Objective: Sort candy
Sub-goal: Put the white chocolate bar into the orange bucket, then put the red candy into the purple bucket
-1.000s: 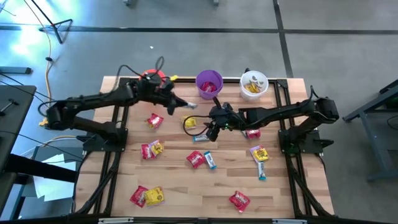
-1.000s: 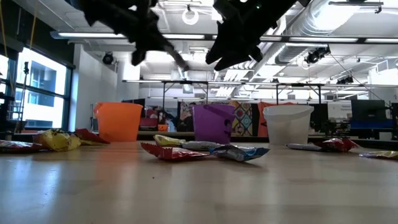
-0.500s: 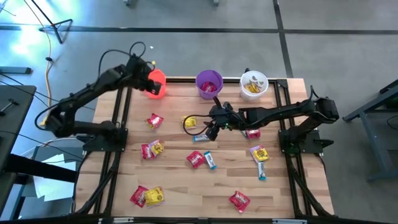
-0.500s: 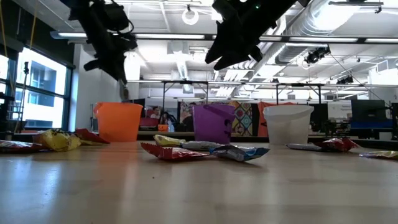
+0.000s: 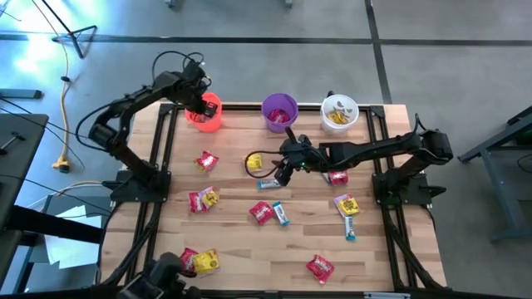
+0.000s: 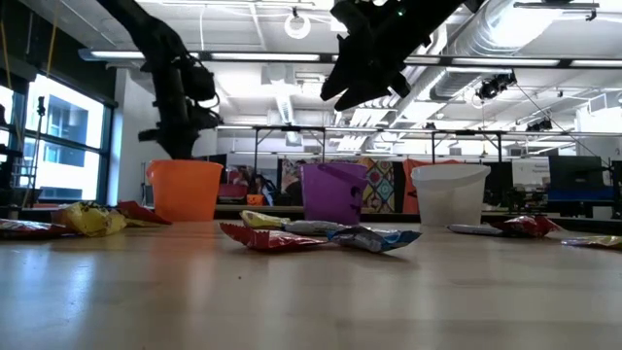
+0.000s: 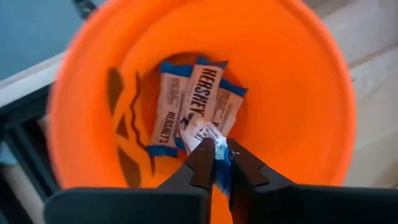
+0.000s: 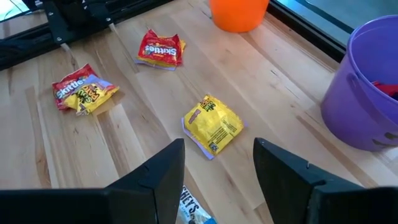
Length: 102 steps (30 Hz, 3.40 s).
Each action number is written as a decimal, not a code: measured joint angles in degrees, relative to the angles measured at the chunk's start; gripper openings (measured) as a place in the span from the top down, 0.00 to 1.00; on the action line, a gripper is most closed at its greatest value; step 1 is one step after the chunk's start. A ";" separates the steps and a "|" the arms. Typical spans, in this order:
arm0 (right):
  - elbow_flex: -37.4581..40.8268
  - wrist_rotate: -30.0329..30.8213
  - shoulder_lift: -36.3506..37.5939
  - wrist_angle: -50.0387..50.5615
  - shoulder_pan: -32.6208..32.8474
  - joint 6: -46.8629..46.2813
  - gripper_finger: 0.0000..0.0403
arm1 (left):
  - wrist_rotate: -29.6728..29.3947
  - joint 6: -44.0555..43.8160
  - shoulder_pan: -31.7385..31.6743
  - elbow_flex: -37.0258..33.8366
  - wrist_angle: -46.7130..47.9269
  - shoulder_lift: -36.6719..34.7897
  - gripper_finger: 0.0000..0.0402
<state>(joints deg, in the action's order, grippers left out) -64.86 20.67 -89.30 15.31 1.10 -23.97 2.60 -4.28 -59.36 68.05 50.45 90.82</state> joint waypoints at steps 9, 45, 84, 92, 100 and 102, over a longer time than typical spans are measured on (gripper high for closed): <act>0.00 -0.09 0.00 0.00 0.00 0.00 0.54 | -0.42 3.72 3.06 0.02 -3.50 -1.57 0.76; 0.00 -9.99 0.92 -4.16 -6.05 8.66 0.87 | -6.21 -0.58 51.29 -25.24 4.11 -29.28 0.53; 0.00 -9.95 0.92 -4.69 -5.95 8.41 0.88 | -20.84 15.27 46.56 -21.01 -1.08 -1.10 0.97; 0.00 -9.88 2.06 -4.39 -5.95 8.66 0.88 | -15.77 11.65 45.44 -13.61 -0.34 -6.18 0.99; 0.00 -9.88 2.60 -3.96 -5.95 9.01 0.88 | -16.70 7.01 44.66 -15.53 -0.90 -6.83 0.99; 0.00 -9.88 2.59 -3.96 -5.95 9.02 0.88 | -15.50 6.45 44.64 -16.71 -1.10 -5.89 0.97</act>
<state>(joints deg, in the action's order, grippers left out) -64.86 10.79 -86.71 11.35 -4.84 -14.95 -12.90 2.17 -14.72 51.34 49.35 84.93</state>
